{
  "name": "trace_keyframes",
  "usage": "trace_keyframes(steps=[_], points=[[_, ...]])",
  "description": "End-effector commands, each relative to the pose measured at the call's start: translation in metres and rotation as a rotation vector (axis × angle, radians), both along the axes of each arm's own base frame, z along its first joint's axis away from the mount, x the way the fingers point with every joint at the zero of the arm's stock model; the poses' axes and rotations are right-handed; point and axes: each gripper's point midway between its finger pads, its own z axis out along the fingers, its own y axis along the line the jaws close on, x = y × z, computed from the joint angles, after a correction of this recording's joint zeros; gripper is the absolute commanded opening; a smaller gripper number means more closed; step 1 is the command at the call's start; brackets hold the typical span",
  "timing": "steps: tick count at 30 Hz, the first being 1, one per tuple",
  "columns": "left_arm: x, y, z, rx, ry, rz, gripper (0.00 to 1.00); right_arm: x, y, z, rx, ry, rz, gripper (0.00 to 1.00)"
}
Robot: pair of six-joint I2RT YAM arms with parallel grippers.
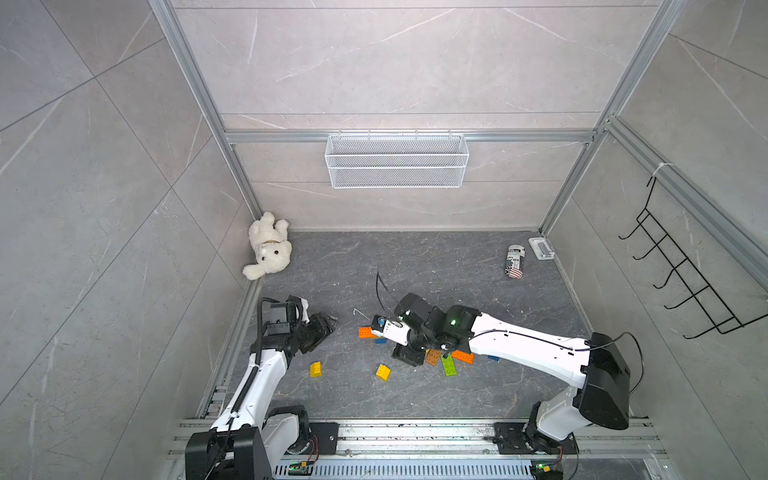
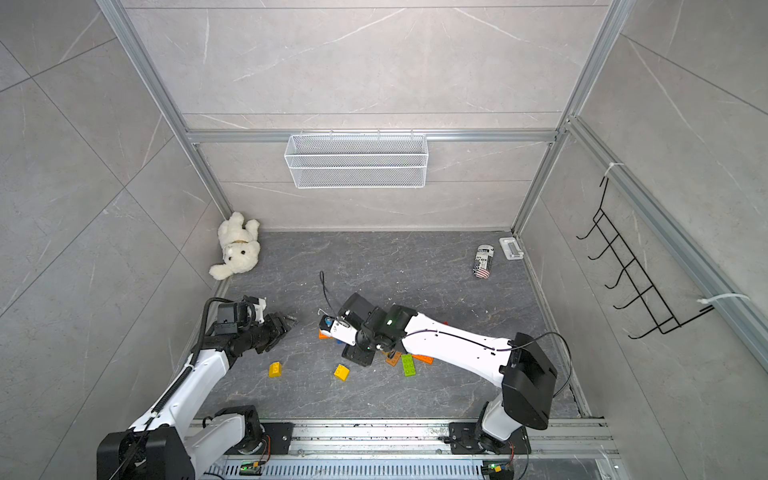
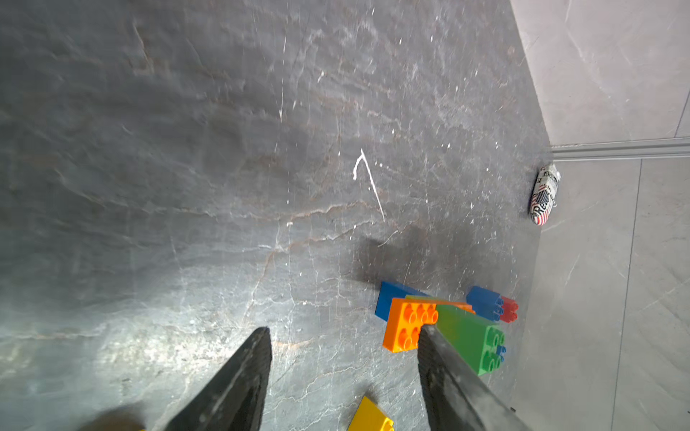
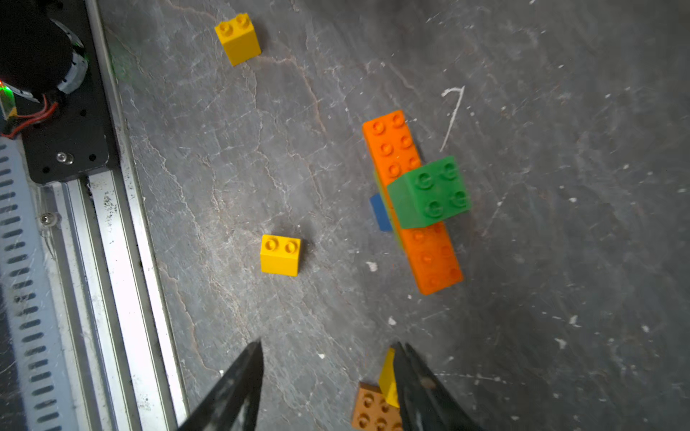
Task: Assemble a fork with lego
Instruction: Pick up the lego brick from the center of the board.
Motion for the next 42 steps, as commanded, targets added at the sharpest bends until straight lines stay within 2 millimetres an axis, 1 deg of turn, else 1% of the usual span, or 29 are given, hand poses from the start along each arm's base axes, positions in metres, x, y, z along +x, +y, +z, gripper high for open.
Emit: trace_keyframes(steps=[1,3,5,9,12,18,23,26,29,31,35,42], points=[[0.006,-0.004,0.012,-0.018,-0.050,0.020,0.65,-0.002,0.013,-0.012,0.037,-0.031,-0.098,0.60],[0.005,-0.007,0.013,-0.030,-0.057,0.018,0.65,-0.011,0.020,-0.024,0.035,-0.033,-0.091,0.60],[0.005,-0.008,0.012,-0.039,-0.061,0.016,0.65,-0.013,0.026,-0.035,0.023,-0.040,-0.097,0.60],[0.005,-0.009,0.009,-0.038,-0.051,0.010,0.65,-0.015,0.040,-0.051,0.029,-0.028,-0.100,0.60],[0.007,-0.010,0.009,-0.045,-0.054,0.006,0.65,-0.012,0.040,-0.064,0.001,-0.028,-0.117,0.59],[0.011,-0.011,0.010,-0.048,-0.060,0.003,0.65,-0.015,0.041,-0.084,-0.035,0.003,-0.112,0.59],[0.011,-0.011,0.012,-0.052,-0.066,0.003,0.65,-0.017,0.044,-0.097,-0.055,0.033,-0.107,0.55],[0.010,-0.011,0.011,-0.055,-0.062,0.003,0.65,-0.017,0.043,-0.101,-0.067,0.028,-0.108,0.52],[0.011,-0.011,0.011,-0.054,-0.063,0.003,0.65,-0.015,0.044,-0.102,-0.062,0.025,-0.107,0.49],[0.010,-0.011,0.009,-0.054,-0.058,0.002,0.65,-0.015,0.046,-0.101,-0.060,0.024,-0.105,0.49],[0.009,-0.012,0.008,-0.054,-0.055,0.000,0.65,-0.013,0.048,-0.099,-0.049,0.021,-0.106,0.53],[0.010,-0.011,0.007,-0.052,-0.056,0.001,0.65,-0.013,0.050,-0.098,-0.053,0.037,-0.090,0.50]])
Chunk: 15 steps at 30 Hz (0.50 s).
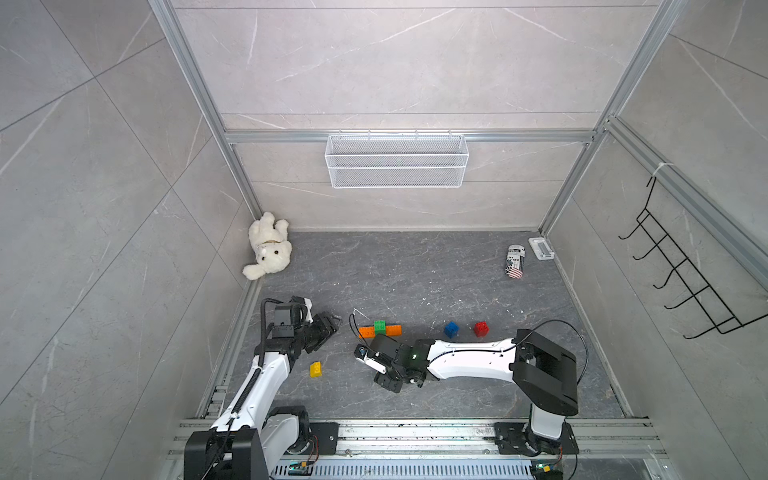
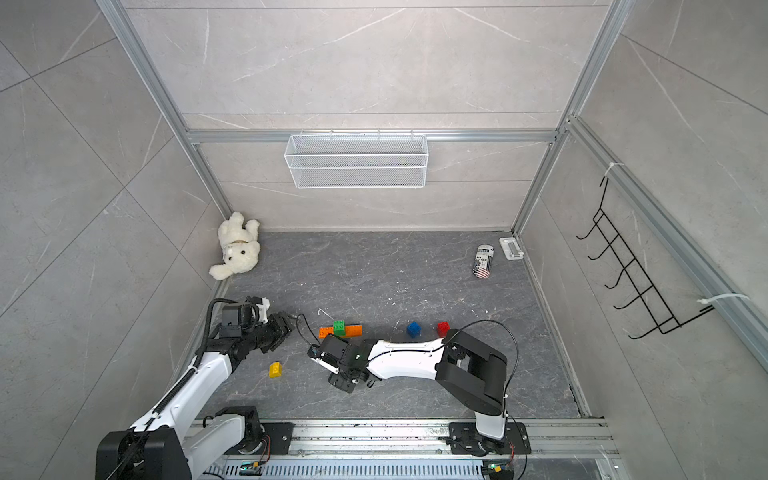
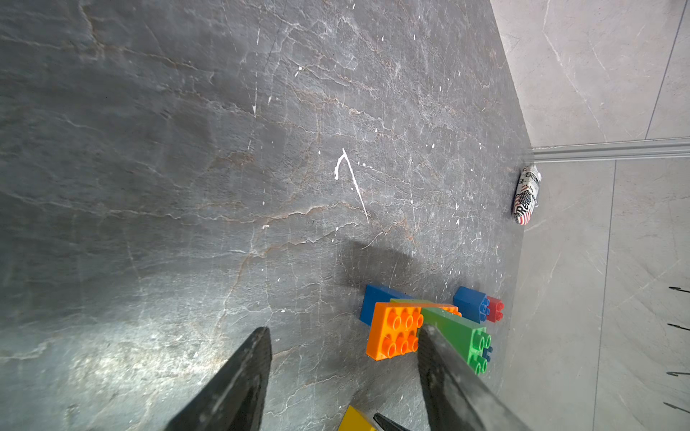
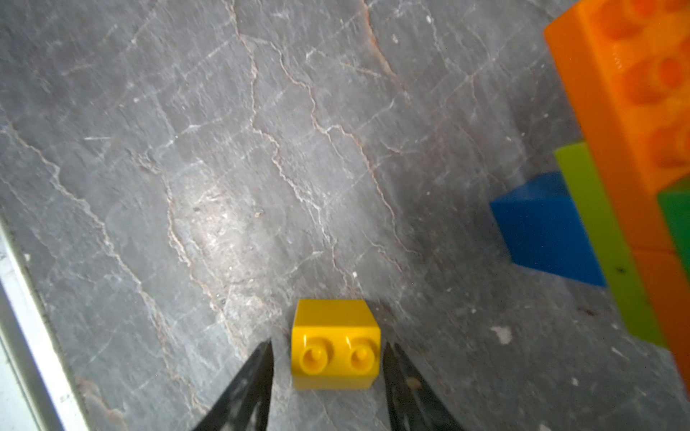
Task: Assemble a fork with lego
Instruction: Pick up the lego brick from the center of the board.
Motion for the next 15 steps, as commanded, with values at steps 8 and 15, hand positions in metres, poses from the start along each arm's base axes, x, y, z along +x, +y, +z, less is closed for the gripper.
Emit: trace_keyframes(steps=[8,15], points=[[0.003,-0.004,0.003,-0.018,-0.014,-0.014,0.65,-0.001,0.007,-0.002,-0.002,0.029,0.025,0.39],[0.002,-0.009,0.007,-0.045,-0.013,-0.032,0.65,-0.002,0.004,0.015,-0.003,0.011,0.074,0.29]])
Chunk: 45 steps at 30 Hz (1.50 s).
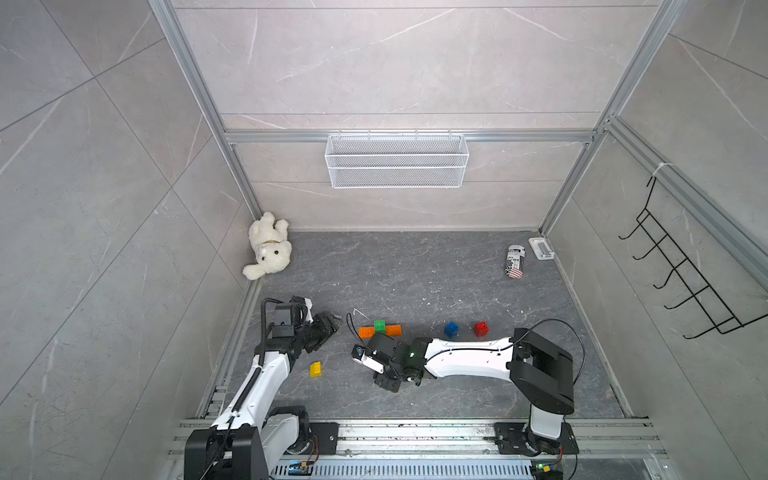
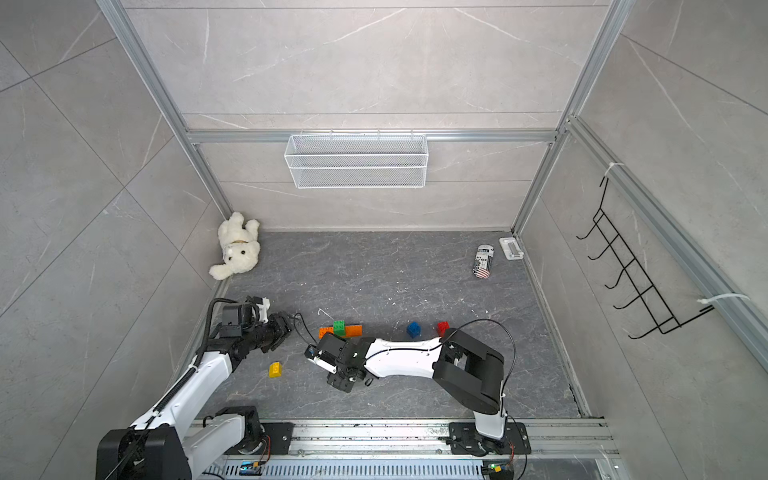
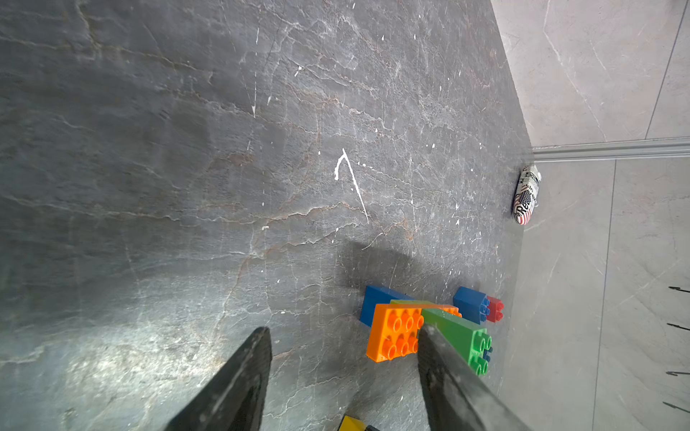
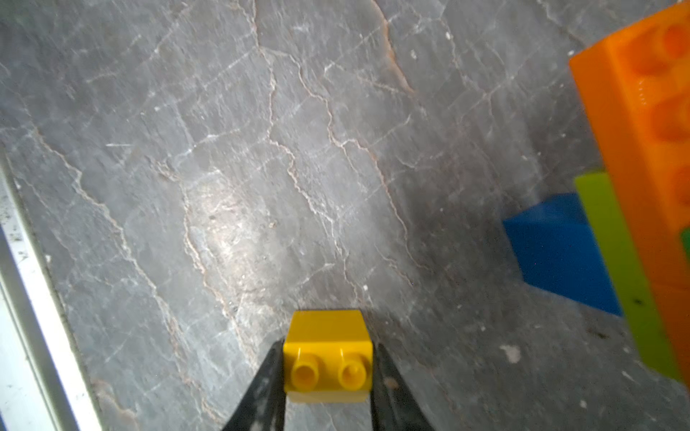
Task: Assemble a fork with lego
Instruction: Pick up the lego brick from the center of the board, then assemble the lego brick with the lego brick.
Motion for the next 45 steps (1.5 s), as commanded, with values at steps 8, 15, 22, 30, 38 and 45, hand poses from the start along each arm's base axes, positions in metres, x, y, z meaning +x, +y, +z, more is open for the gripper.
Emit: trace_keyframes(steps=[8,15,22,30,38,45], points=[[-0.002,-0.036,0.023,-0.145,-0.010,-0.151,0.65,0.002,-0.035,0.075,0.046,0.035,0.197,0.27],[-0.003,-0.066,0.017,-0.164,0.034,-0.256,0.65,0.031,-0.073,0.113,0.062,0.013,0.280,0.29],[0.002,-0.088,-0.003,-0.182,0.089,-0.339,0.64,0.064,-0.072,0.124,0.082,0.014,0.332,0.30],[0.004,-0.097,-0.015,-0.198,0.126,-0.378,0.61,0.081,-0.060,0.111,0.056,0.065,0.419,0.31],[-0.003,-0.099,-0.027,-0.213,0.167,-0.397,0.54,0.096,-0.052,0.098,0.043,0.087,0.435,0.31],[-0.006,-0.098,-0.037,-0.198,0.200,-0.403,0.49,0.109,-0.046,0.085,0.014,0.080,0.419,0.30]])
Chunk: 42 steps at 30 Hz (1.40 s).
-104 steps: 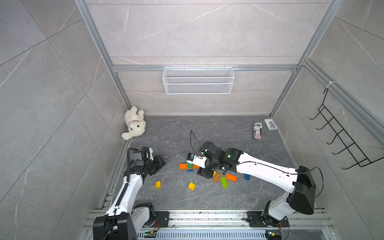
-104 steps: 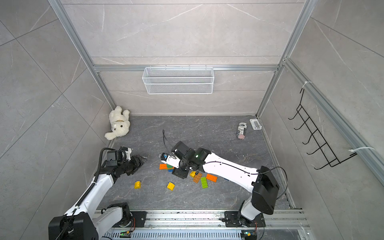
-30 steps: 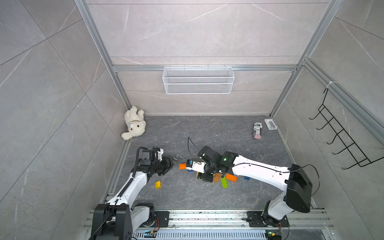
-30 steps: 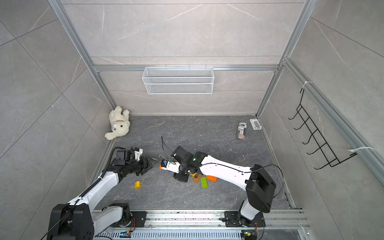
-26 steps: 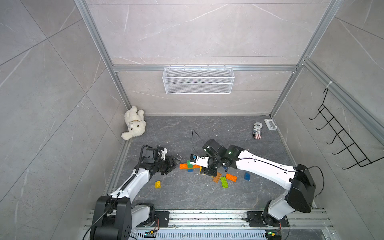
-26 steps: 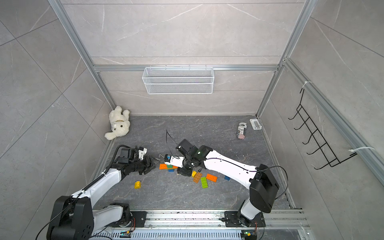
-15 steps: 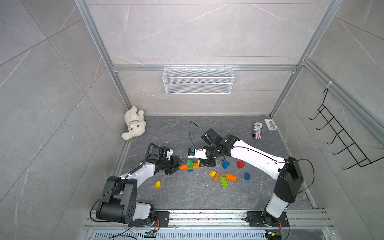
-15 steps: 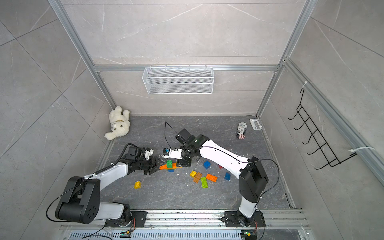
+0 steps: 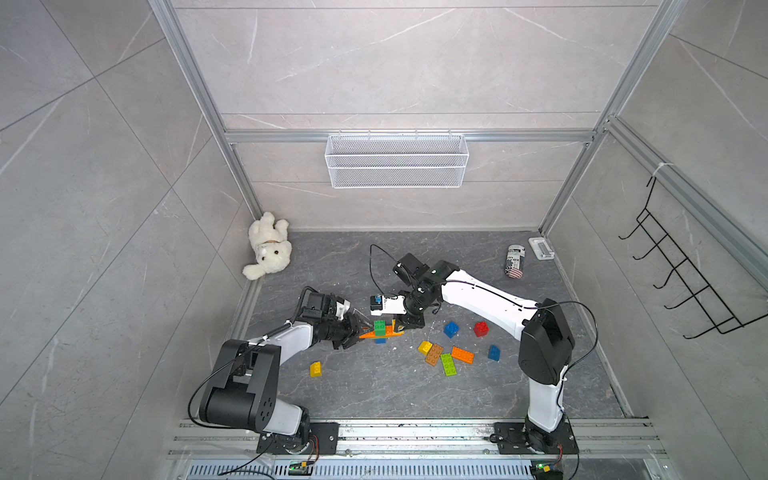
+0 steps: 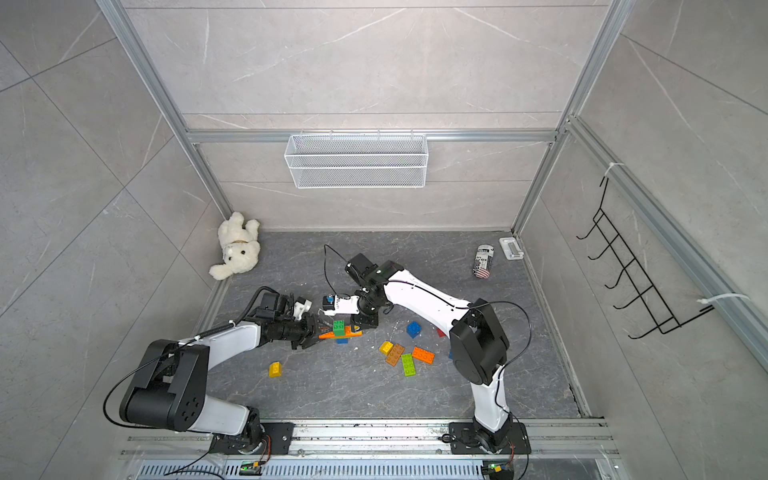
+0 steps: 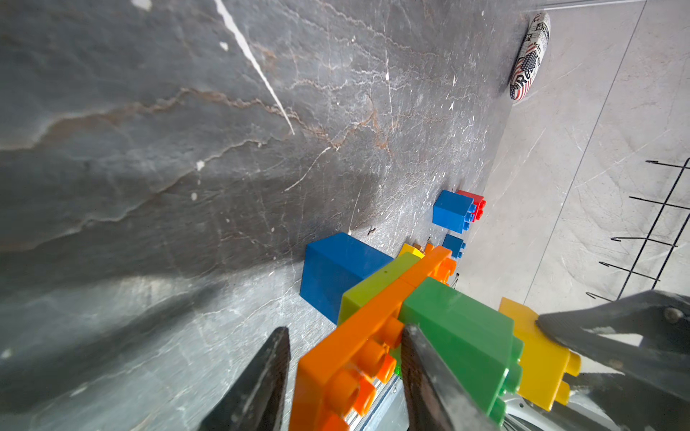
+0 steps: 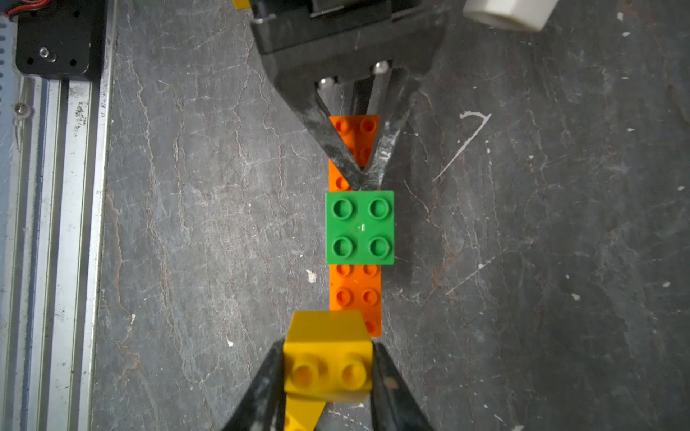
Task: Assemble a fork with lego
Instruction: Assemble the lego brick with the lego brick.
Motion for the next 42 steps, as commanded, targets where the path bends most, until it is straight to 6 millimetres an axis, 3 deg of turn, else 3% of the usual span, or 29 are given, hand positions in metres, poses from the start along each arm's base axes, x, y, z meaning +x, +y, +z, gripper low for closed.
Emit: trace_keyframes(steps=[1,15,21,29,42], points=[[0.001,-0.003,0.000,-0.005,-0.003,-0.027,0.49,0.004,0.002,-0.004,-0.015,0.002,0.007,0.30],[-0.006,0.001,-0.015,0.024,0.029,-0.029,0.38,0.014,0.005,-0.026,-0.010,-0.025,0.008,0.29],[-0.009,0.001,-0.017,0.030,0.030,-0.041,0.39,0.014,0.001,-0.033,-0.010,-0.001,0.008,0.29],[-0.017,0.003,-0.023,0.018,0.015,-0.044,0.50,0.008,0.001,-0.031,0.017,0.024,0.009,0.29],[-0.024,0.002,-0.026,-0.003,0.029,-0.040,0.46,0.007,0.003,-0.011,0.068,0.022,0.007,0.29]])
